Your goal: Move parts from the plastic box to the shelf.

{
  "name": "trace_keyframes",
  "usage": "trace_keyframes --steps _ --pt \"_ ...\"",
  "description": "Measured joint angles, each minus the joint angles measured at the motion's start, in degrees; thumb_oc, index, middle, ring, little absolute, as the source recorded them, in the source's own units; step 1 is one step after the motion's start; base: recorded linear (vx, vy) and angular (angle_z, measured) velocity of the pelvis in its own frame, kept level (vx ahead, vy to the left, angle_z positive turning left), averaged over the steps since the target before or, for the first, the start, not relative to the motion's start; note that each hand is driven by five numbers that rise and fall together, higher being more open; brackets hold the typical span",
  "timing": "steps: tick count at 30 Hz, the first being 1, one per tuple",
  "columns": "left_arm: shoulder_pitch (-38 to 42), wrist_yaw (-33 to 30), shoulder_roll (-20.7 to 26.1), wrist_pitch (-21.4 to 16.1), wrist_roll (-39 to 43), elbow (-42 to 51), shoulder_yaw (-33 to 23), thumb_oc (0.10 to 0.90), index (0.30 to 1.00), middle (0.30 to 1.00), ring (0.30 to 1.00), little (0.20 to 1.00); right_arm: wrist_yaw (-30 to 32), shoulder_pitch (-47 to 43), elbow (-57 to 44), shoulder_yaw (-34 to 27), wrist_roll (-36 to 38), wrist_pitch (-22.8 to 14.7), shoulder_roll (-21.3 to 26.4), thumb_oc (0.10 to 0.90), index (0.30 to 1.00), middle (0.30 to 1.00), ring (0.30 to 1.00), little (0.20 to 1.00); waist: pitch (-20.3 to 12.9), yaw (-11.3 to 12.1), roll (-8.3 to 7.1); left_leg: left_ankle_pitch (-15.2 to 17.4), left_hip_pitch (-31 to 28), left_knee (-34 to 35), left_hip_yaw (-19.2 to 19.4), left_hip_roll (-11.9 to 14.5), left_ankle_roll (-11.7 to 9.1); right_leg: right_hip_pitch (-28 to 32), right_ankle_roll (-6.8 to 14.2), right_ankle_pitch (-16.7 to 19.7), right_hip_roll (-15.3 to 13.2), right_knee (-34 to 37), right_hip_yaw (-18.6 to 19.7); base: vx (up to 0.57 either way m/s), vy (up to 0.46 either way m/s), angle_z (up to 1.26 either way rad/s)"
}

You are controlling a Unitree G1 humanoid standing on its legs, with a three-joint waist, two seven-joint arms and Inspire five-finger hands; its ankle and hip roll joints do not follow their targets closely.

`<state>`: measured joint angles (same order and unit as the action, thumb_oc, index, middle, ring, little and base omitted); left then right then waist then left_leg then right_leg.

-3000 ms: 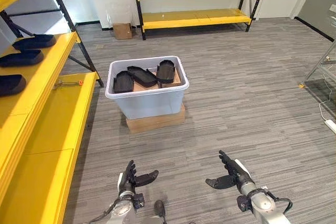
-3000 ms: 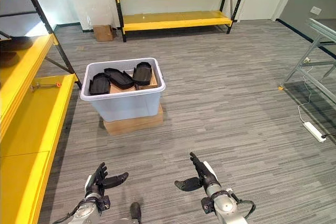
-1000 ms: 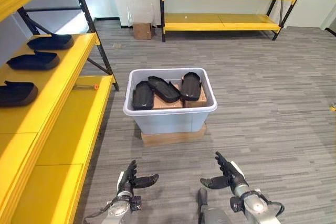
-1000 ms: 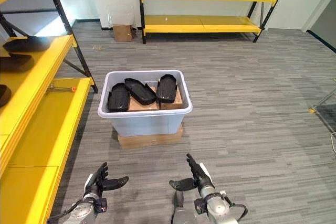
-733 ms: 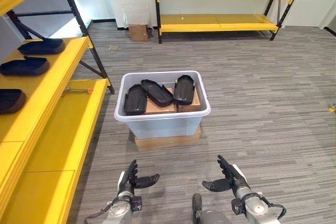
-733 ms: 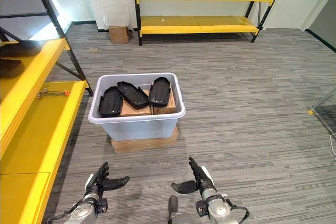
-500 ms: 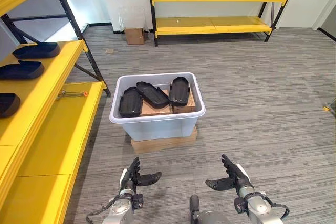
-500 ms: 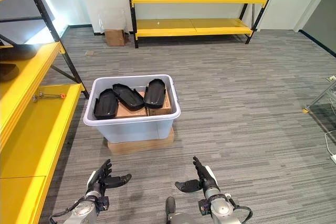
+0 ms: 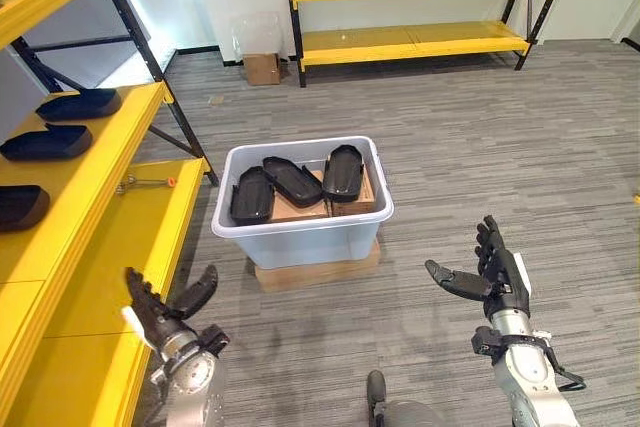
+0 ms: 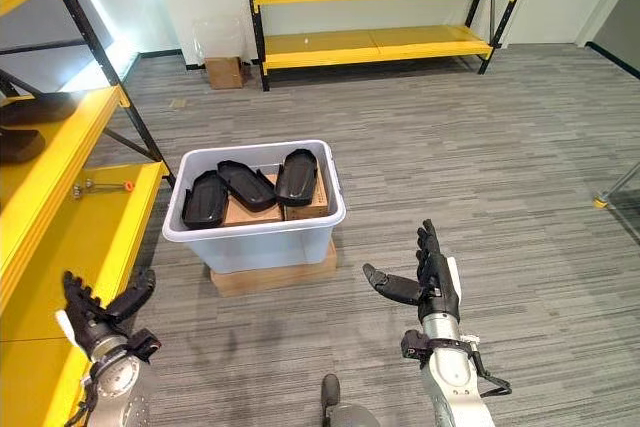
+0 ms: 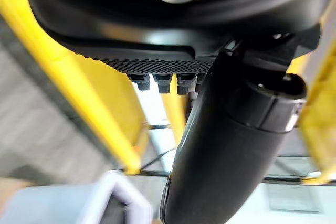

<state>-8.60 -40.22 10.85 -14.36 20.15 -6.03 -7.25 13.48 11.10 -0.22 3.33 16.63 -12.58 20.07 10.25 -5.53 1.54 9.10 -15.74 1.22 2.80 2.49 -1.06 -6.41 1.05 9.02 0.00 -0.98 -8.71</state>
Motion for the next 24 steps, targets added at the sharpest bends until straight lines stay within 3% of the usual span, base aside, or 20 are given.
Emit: trace_keyframes --steps 3,7,8,9,10,11,12,13,17,18,19,21,22,23,24 --pt "0.42 -1.61 1.03 -3.25 -3.62 4.37 -0.89 0.900 1.000 1.000 1.000 1.000 0.65 0.01 -2.47 -1.17 -2.83 -2.86 0.93 0.900 1.000 1.000 1.000 1.000 -0.07 0.39 -0.07 -0.06 1.71 -1.81 0.05 -0.35 -0.07 -1.19 -0.02 0.03 0.00 0.23 0.84 0.03 -0.071 -0.09" --pt "0.85 -0.19 1.59 -3.66 -3.62 4.84 -0.64 0.900 1.000 1.000 1.000 1.000 1.08 -0.33 -2.39 -1.26 -3.73 -2.84 1.86 0.900 1.000 1.000 1.000 1.000 -0.31 0.98 0.04 -0.05 3.05 -4.10 0.32 -0.60 -0.04 -0.98 -0.01 0.01 -0.06 1.27 1.29 0.04 -0.079 -0.08" --pt "0.82 0.62 1.47 -3.66 -3.61 4.80 0.48 0.900 1.000 1.000 1.000 1.000 1.57 -0.30 -1.86 -1.25 -3.92 -2.77 1.97 0.900 1.000 1.000 1.000 1.000 -0.35 1.08 0.53 0.12 3.97 -4.00 0.40 0.45 0.16 -1.36 0.07 -0.14 0.58 1.38 0.53 0.08 -0.133 -0.04" --pt "0.51 1.05 1.48 -3.67 -3.64 4.78 1.57 0.900 1.000 1.000 1.000 1.000 1.92 -0.50 -1.00 -1.28 -4.88 -2.76 2.12 0.900 1.000 1.000 1.000 1.000 -0.34 1.88 1.60 1.65 4.30 -3.77 0.63 2.11 0.23 -5.10 -2.32 -4.24 1.64 -6.85 0.73 0.07 -0.138 -0.10" --pt "-0.56 1.67 1.59 -3.71 -3.67 4.80 2.83 0.900 1.000 1.000 1.000 1.000 2.00 0.26 -0.74 -1.26 -5.63 -2.67 2.25 0.900 1.000 1.000 1.000 1.000 -0.61 2.63 1.14 2.01 4.67 -4.52 1.03 2.34 0.67 -8.73 -3.46 -10.79 0.74 -20.61 1.43 0.03 -0.106 0.00" --pt "-2.03 2.26 1.95 -3.74 -3.82 4.82 3.51 0.900 1.000 1.000 1.000 1.000 2.06 1.42 -0.82 -1.20 -6.49 -2.73 2.14 0.900 1.000 1.000 1.000 1.000 -1.88 2.36 -0.97 1.82 4.77 -5.29 0.15 0.48 0.06 -8.42 -1.05 -14.40 -1.08 -23.20 2.85 0.03 -0.106 0.08" --pt "-2.49 2.33 1.80 -3.72 -4.86 3.94 3.74 0.900 1.000 1.000 1.000 1.000 2.19 1.61 -0.38 -1.31 -7.36 -2.96 2.39 0.900 1.000 1.000 1.000 1.000 -2.19 2.53 -1.26 1.59 4.82 -6.23 -0.04 0.64 -0.24 -7.71 -3.27 -15.24 -0.41 -21.99 3.92 0.03 -0.138 0.24" --pt "-2.66 2.54 1.82 -3.72 -5.00 3.58 3.78 0.900 1.000 1.000 1.000 1.000 2.83 1.58 0.04 -1.32 -7.90 -3.22 2.36 0.900 1.000 1.000 1.000 1.000 -2.09 2.67 -1.47 0.05 6.31 -8.57 0.22 1.19 -1.77 -6.37 -3.36 -14.53 -0.13 -19.20 3.49 0.02 -0.111 0.11" --pt "-2.75 4.43 2.40 -4.40 -6.13 3.69 3.39 0.900 1.000 1.000 1.000 1.000 5.49 1.15 0.12 -1.30 -12.80 -5.13 3.75 0.900 1.000 1.000 1.000 1.000 -2.06 2.94 -1.70 -4.37 7.84 -11.58 1.38 1.53 -1.78 -2.71 -3.43 -11.87 -0.06 -12.07 2.28 0.01 -0.148 0.03" --pt "-2.40 4.97 2.83 -4.50 -6.76 3.70 3.45 0.900 1.000 1.000 1.000 1.000 6.97 0.76 0.17 -1.23 -15.01 -5.84 4.04 0.900 1.000 1.000 1.000 1.000 -1.99 2.78 -1.95 -5.84 8.80 -13.17 1.90 1.59 -3.15 -2.07 -3.49 -11.81 -0.32 -11.01 1.50 0.01 -0.124 0.18" --pt "-1.60 5.71 3.49 -4.51 -7.05 3.77 3.75 0.900 1.000 1.000 1.000 1.000 8.33 0.38 0.16 -1.31 -16.91 -6.40 4.22 0.900 1.000 1.000 1.000 1.000 -1.88 2.56 -2.46 -7.10 11.08 -16.45 2.90 1.60 -4.91 -1.60 -3.52 -11.77 -0.95 -9.43 0.58 0.01 -0.214 0.17" --pt "-0.57 7.27 4.11 -4.89 -7.10 3.98 3.90 0.900 1.000 1.000 1.000 1.000 10.21 -0.88 -0.17 -1.24 -19.83 -7.82 4.84 0.900 1.000 1.000 1.000 1.000 -1.49 2.92 -3.26 -11.08 16.48 -26.57 3.51 2.31 -5.47 1.64 -3.70 -11.05 -0.81 -4.31 0.04 0.01 -0.191 0.07" --pt "0.05 8.13 4.31 -4.88 -7.07 4.23 4.28 0.900 1.000 1.000 1.000 1.000 11.06 -0.92 -0.46 -1.36 -19.93 -8.46 4.74 0.900 1.000 1.000 1.000 1.000 -0.66 2.97 -4.98 -13.34 22.22 -36.56 1.65 1.93 -5.84 2.26 -5.80 -9.31 -0.95 -4.01 0.78 0.01 -0.047 0.08" --pt "0.17 8.83 4.16 -4.96 -7.11 4.61 4.62 0.900 1.000 1.000 1.000 1.000 11.41 -1.04 -0.86 -1.19 -19.92 -8.47 4.70 0.900 1.000 1.000 1.000 1.000 -0.21 3.21 -5.45 -12.47 26.83 -44.27 1.12 0.96 -4.66 2.49 -7.49 -8.36 -1.29 -4.01 1.48 0.07 0.001 -0.16" --pt "-0.67 9.81 4.19 -4.90 -7.09 4.61 4.91 0.900 1.000 1.000 1.000 1.000 11.43 -1.09 -1.19 0.07 -19.94 -8.60 4.49 0.900 1.000 1.000 1.000 1.000 0.25 3.83 -6.44 -9.92 30.71 -45.60 2.32 -0.72 -3.01 3.80 -7.09 -8.31 -1.32 -1.16 2.07 0.10 0.059 -0.35"
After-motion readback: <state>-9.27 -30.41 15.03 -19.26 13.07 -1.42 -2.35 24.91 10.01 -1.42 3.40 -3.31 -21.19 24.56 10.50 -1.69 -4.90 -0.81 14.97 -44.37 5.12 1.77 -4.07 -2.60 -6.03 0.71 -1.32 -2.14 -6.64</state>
